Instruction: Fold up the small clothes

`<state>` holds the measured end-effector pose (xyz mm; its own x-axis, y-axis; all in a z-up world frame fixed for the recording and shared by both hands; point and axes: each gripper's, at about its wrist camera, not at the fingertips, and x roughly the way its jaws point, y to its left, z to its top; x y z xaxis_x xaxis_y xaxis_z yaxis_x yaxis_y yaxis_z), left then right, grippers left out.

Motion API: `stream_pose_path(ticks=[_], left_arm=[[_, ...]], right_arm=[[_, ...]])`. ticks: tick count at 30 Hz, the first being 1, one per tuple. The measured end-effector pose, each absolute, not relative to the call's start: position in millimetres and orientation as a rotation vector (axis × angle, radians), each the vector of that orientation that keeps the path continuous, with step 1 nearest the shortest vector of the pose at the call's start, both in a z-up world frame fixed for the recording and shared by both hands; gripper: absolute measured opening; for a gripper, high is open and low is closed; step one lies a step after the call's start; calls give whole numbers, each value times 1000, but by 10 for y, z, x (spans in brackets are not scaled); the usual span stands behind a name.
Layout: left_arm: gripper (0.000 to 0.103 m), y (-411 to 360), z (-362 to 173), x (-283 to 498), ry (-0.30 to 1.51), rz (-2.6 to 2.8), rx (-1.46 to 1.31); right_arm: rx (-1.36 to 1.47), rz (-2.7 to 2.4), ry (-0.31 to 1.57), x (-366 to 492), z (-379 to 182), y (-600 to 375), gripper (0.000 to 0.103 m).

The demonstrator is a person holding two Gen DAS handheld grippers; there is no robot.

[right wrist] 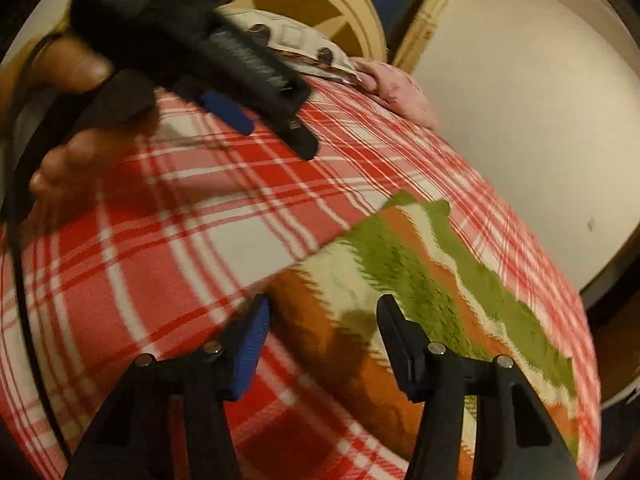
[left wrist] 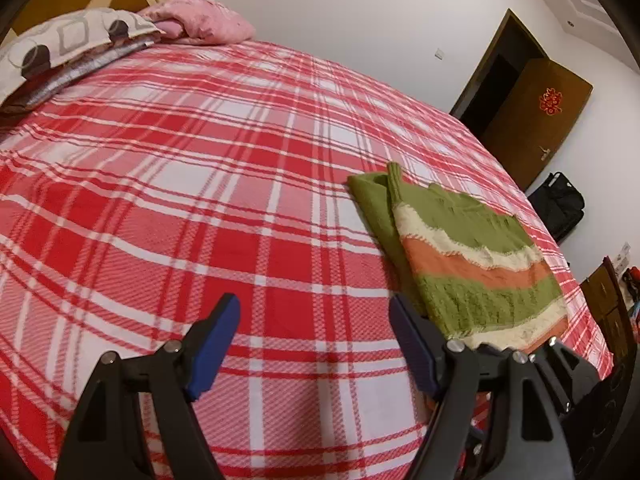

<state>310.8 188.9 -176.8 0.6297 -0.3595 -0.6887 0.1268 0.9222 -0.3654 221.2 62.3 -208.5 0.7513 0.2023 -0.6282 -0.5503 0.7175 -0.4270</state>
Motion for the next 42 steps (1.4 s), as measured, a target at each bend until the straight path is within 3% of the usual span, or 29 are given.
stream_pose_path(ticks=[4,14,16,17,19,23,28,33,42], left_arm=[[79,1804,-1794,3234,862,-343,-299],[79,1385,-1832,3863,903,-489,-301],[75,1299,-1864,3996,913,-497,-297],[73,1265,-1884,4064,920,-506,-298],[57,1259,-1912,4166,937,-522,-320],[51,1302,-1977,4330,969,-569,-406],[14,1283,-1977,4382,981,-574,-421],[11,1240,-1869,4331,937,-552,-416],[11,1227,-1701,4362,905,-572,-504]], right_arm=[[-643,467,597,2207,-2102,614,36],[-547,460,626,2286,-2094,481,35],[-551,472,625,2286,-2100,495,25],[-551,476,623,2281,-2097,492,24],[-541,486,631,2298,-2093,477,24],[-501,486,648,2344,-2063,418,22],[-470,489,655,2386,-2040,338,19],[-442,498,648,2366,-1970,211,13],[-254,463,695,2529,-1849,-311,13]])
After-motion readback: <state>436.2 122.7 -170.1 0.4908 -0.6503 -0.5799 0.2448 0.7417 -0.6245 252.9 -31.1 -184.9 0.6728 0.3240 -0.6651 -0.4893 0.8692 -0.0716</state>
